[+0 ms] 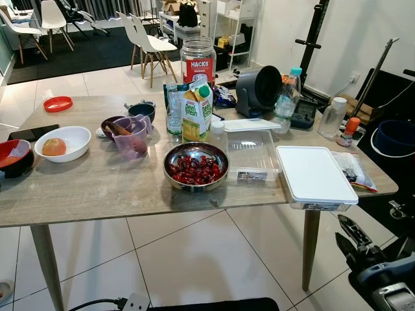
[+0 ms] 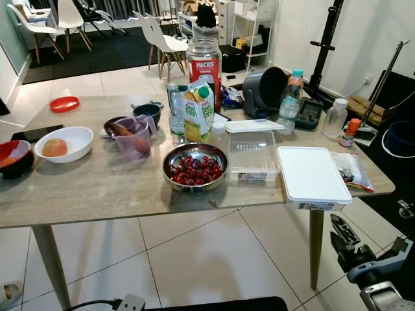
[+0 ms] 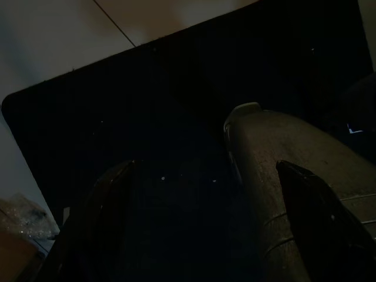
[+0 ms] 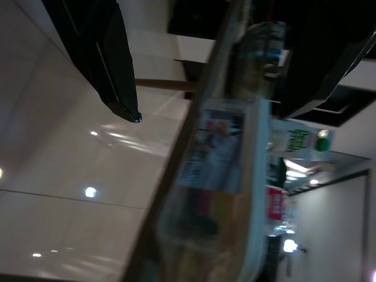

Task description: Restocking fridge

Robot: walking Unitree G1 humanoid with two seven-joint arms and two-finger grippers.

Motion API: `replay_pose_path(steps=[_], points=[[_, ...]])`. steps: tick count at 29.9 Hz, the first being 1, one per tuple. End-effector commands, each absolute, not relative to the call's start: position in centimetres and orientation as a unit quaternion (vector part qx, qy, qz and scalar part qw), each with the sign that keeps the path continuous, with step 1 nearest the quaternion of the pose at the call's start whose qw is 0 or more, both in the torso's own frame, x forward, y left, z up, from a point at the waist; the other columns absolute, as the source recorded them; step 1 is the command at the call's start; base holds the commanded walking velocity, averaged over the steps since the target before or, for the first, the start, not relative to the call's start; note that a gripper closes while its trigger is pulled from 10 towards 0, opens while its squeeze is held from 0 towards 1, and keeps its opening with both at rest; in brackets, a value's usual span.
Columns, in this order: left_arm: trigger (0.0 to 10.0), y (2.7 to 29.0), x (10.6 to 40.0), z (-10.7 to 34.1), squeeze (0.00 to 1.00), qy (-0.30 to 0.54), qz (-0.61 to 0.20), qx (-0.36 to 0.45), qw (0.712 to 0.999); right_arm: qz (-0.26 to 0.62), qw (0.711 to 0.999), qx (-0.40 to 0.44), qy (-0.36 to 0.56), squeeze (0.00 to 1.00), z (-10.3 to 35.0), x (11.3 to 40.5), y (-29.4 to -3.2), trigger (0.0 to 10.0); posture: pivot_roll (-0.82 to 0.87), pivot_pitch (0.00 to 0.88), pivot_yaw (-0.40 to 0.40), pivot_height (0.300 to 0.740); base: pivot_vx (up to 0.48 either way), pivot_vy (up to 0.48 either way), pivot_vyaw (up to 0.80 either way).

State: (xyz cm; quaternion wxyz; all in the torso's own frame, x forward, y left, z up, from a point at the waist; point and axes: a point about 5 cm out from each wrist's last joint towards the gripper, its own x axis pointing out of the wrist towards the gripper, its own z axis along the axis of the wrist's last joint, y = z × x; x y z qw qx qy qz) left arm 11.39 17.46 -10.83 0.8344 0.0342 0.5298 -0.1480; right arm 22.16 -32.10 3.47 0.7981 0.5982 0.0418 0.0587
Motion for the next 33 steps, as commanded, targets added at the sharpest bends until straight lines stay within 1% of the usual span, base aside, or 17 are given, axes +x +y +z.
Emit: replay_pose_path(steps=[1,8,9,12,16,27,33], points=[[10.0,18.1,9.3,-11.4,0.0,0.564,-0.15,0.038,0.811,0.068,0.793,0.604,0.028,0.0,3.8,22.7,-31.8,10.0,-0.07,0.0,-0.007,0.74,0.0,0.0,0.0],[10.0,18.0,9.3,-11.4,0.0,0.564,-0.149,0.037,0.811,0.078,0.795,0.6,0.041,0.0,3.7,23.9,-30.2,10.0,-0.07,0.0,-0.008,0.74,0.0,0.0,0.0],[10.0,18.0,9.3,-11.4,0.0,0.564,-0.149,0.037,0.811,0.08,0.793,0.603,0.034,0.0,3.9,24.4,-29.9,10.0,-0.07,0.0,-0.006,0.74,0.0,0.0,0.0],[10.0,17.9,9.3,-11.4,0.0,0.564,-0.15,0.037,0.811,0.08,0.792,0.604,0.032,0.0,4.0,24.5,-29.9,10.0,-0.07,0.0,-0.006,0.74,0.0,0.0,0.0],[10.0,17.8,9.5,-11.4,0.0,0.563,-0.149,0.036,0.812,0.099,0.79,0.604,0.028,0.0,4.4,25.5,-28.9,10.0,-0.06,0.0,-0.009,0.74,0.0,0.0,0.0],[10.0,17.6,9.4,-11.4,0.0,0.564,-0.15,0.035,0.812,0.103,0.787,0.608,0.025,0.0,4.7,26.4,-28.3,10.0,-0.06,0.0,-0.015,0.74,0.0,0.0,0.0],[10.0,17.7,9.3,-11.4,0.0,0.563,-0.15,0.036,0.812,0.098,0.793,0.601,0.034,0.0,4.7,26.8,-27.9,10.0,-0.05,0.0,-0.019,0.74,0.0,0.0,0.0]])
